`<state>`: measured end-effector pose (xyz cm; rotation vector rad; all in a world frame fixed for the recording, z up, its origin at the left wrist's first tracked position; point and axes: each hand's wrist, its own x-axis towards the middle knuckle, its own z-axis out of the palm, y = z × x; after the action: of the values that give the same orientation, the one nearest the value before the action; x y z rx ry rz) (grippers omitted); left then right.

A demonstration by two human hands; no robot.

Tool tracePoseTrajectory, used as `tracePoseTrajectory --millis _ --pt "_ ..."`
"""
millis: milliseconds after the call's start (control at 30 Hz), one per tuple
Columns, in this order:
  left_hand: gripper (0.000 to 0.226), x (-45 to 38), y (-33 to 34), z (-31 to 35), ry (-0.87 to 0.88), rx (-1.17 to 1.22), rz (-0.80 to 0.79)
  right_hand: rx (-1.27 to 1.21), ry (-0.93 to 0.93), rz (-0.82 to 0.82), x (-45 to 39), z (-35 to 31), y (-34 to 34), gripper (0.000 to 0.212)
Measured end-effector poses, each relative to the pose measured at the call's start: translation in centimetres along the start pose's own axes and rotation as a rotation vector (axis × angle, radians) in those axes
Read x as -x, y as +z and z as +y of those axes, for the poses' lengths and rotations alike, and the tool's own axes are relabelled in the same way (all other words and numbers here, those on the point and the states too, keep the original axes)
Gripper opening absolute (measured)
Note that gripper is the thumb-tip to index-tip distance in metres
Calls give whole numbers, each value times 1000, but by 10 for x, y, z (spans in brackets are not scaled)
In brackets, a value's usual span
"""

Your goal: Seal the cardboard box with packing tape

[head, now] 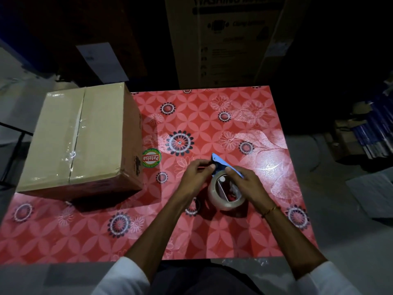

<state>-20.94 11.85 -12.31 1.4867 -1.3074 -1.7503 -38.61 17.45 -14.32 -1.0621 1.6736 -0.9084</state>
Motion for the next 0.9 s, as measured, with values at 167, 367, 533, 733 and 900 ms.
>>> tracePoseTrajectory --millis 167,367,533,733,900 --pt "37 -15 4 9 25 -120 -53 133 -79 42 -14 -8 -11 20" --pt "44 -38 -1 17 48 -263 -142 194 -110 22 -36 1 -18 24" --pt "49 -46 3 18 49 -335 -143 220 -123 15 -42 2 -21 23" --pt "48 -45 4 21 32 -306 -147 207 -85 49 -42 -1 -20 20" --pt "55 -40 3 20 49 -354 -110 260 -84 52 -44 -10 -19 13"
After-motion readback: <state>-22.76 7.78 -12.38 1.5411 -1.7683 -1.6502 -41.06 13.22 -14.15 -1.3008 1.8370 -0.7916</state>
